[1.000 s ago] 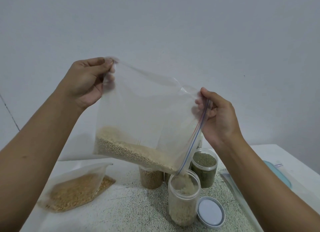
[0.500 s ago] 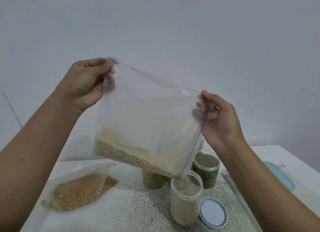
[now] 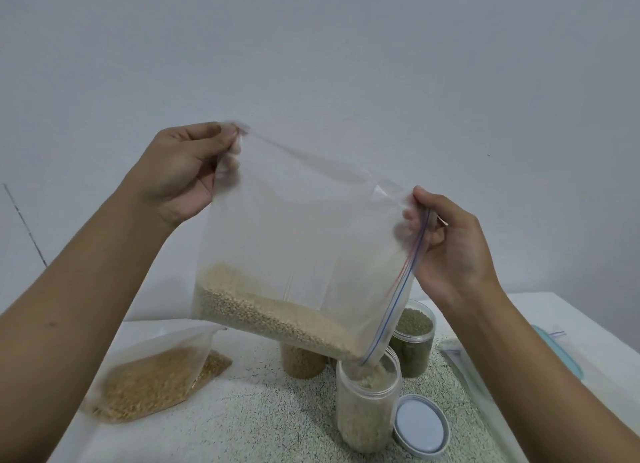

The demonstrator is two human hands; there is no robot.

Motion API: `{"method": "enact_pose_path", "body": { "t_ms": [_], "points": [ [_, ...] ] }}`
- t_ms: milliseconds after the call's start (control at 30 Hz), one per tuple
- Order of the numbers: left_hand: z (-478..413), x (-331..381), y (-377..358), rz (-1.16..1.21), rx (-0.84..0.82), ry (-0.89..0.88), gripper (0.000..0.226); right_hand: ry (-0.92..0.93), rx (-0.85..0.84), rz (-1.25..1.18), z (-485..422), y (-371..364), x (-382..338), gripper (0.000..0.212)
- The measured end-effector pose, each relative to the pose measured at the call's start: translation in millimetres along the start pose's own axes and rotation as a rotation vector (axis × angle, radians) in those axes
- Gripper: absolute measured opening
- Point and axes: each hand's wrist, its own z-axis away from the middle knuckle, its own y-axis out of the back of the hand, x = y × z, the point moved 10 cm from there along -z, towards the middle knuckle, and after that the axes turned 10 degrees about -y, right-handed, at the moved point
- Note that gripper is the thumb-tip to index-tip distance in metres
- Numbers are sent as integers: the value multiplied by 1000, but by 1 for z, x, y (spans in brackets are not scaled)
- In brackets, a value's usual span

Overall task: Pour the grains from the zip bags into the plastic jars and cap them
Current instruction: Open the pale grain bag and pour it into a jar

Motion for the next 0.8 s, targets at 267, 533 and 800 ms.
{"method": "enact_pose_path", "body": {
  "t_ms": [267,533,800],
  "points": [
    [-6,2,-5,-6,-11,-18,29,13,3,-22,-2,3,-5,13],
    [-6,2,-5,-22,-8,-17,32,24,13,17,-8,3,-5,13],
    [-7,5,0,-30,8,-19,32,11,-6,1,-12,-3,-2,15]
  ]
}}
